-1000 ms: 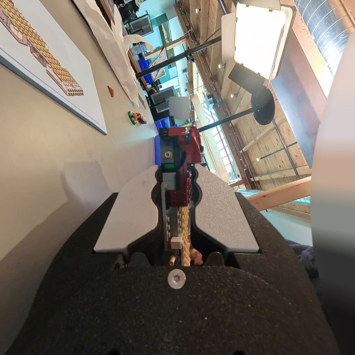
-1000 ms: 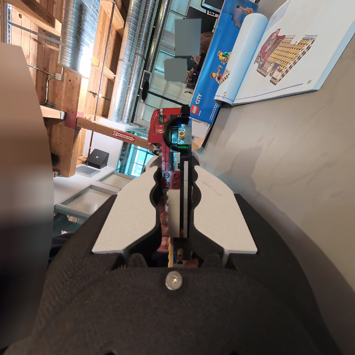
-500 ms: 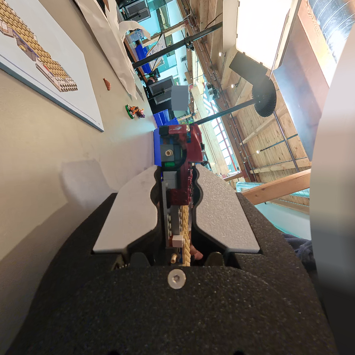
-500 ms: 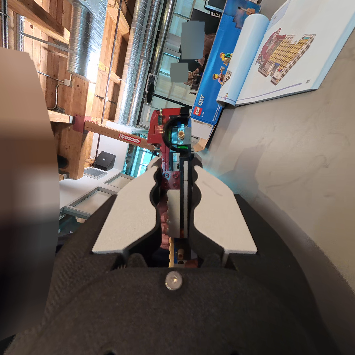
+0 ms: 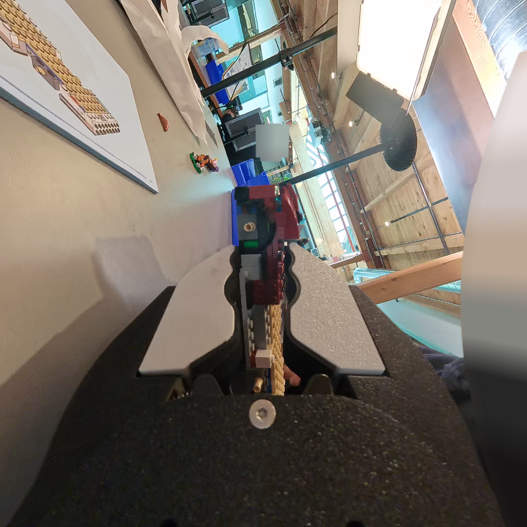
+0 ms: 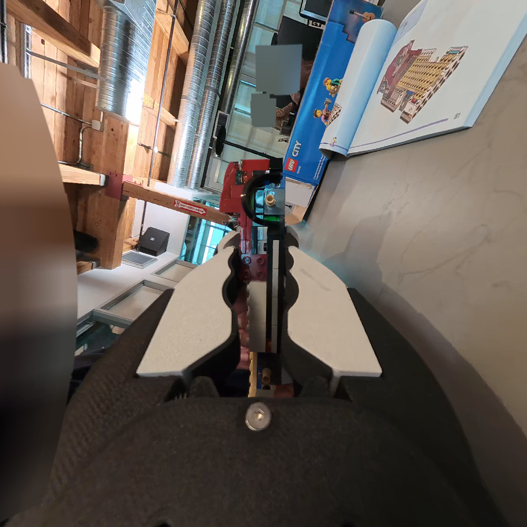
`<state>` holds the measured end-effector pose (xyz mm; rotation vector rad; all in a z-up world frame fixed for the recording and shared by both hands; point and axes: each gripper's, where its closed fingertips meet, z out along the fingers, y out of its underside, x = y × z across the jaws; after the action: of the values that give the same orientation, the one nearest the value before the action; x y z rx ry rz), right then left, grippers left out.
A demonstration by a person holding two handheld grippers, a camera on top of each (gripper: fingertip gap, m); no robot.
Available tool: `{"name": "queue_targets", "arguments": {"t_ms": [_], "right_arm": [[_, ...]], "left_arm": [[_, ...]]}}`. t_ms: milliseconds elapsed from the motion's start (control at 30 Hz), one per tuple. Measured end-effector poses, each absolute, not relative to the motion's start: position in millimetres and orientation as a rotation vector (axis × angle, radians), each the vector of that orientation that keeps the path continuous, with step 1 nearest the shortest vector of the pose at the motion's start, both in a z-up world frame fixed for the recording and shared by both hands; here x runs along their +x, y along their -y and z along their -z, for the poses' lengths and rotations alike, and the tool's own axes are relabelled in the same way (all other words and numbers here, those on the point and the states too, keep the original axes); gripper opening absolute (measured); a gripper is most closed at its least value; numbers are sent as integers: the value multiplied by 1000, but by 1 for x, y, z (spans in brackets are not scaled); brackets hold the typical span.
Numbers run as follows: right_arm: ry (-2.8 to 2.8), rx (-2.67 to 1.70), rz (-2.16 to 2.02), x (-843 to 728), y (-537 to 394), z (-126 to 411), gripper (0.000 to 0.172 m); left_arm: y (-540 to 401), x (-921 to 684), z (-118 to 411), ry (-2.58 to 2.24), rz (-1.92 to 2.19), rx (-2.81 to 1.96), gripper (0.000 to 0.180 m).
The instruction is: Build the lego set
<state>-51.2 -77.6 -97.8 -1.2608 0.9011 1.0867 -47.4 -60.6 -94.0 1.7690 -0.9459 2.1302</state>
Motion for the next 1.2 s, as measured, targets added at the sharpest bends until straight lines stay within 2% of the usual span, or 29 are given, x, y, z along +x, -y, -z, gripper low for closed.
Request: {"name": "queue_targets", "arguments": {"t_ms": [467,600,700,833,933,1000,1100,1200], "right_arm": [[-948,-1144,-1157,-48,76,91,30],[-981,-1110,-1210,-48,72,91,30],[-1012,-1107,-1224,-47,69,92,30],[-1014,-1192,-1179,-46,68,95,30],[-974,-1279,-1060,-40,73,95,42],[-884,-1358,-911,-34,80,89,43],[-627,-1523,-552,-31,89,72,30],[-287,-1676,-155,-36,91,57,10]], "left_arm": [[64,-51,92,909,-2106,1680,48],[74,-53,91,980,-2049,1647,47],[84,-54,92,982,-2000,1627,33],[81,-52,94,851,-1972,1642,32],[76,-52,97,781,-1965,1661,32],[72,-51,97,731,-1964,1665,32],[69,-52,100,728,-1943,1696,31],[70,-54,105,798,-1919,1745,32]]}}
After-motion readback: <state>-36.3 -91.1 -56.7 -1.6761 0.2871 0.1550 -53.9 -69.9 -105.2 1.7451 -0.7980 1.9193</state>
